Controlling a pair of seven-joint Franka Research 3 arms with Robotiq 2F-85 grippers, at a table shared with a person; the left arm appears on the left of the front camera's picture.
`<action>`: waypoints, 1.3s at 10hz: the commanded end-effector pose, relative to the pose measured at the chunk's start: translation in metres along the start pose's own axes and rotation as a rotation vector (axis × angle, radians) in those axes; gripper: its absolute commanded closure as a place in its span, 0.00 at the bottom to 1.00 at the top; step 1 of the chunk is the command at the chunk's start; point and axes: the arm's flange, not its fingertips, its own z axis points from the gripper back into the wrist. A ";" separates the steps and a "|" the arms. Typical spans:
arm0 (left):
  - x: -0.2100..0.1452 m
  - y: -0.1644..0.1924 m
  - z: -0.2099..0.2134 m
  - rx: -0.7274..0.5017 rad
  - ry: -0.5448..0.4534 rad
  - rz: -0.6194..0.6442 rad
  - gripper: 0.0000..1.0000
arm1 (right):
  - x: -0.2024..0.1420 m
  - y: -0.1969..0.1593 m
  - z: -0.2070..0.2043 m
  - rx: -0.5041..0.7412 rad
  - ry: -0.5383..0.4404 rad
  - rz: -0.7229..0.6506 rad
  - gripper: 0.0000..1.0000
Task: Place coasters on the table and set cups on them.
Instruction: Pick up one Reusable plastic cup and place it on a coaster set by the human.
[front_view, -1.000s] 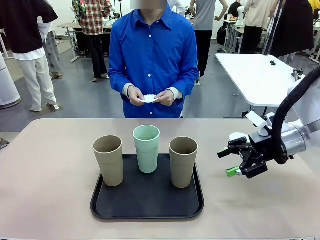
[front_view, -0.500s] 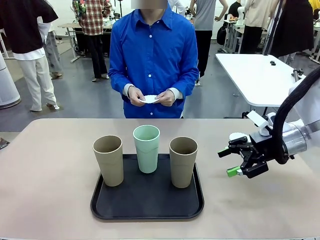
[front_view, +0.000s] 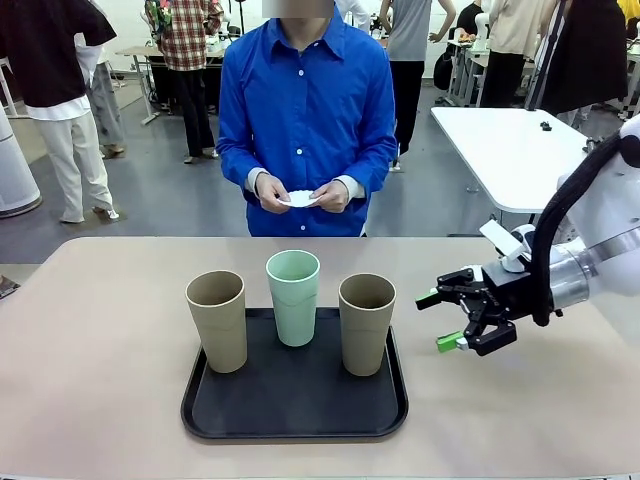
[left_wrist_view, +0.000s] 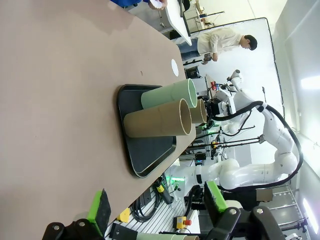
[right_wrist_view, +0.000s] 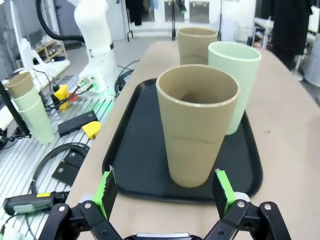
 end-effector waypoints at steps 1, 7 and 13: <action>0.000 0.000 0.002 -0.017 -0.008 -0.006 0.00 | -0.006 -0.013 -0.013 0.007 -0.055 0.044 0.00; 0.000 0.000 0.002 -0.017 -0.008 -0.006 0.00 | -0.009 -0.017 -0.036 -0.008 -0.033 -0.102 0.00; 0.000 0.000 0.002 -0.017 -0.008 -0.006 0.00 | -0.015 -0.030 -0.055 -0.065 -0.021 -0.156 0.00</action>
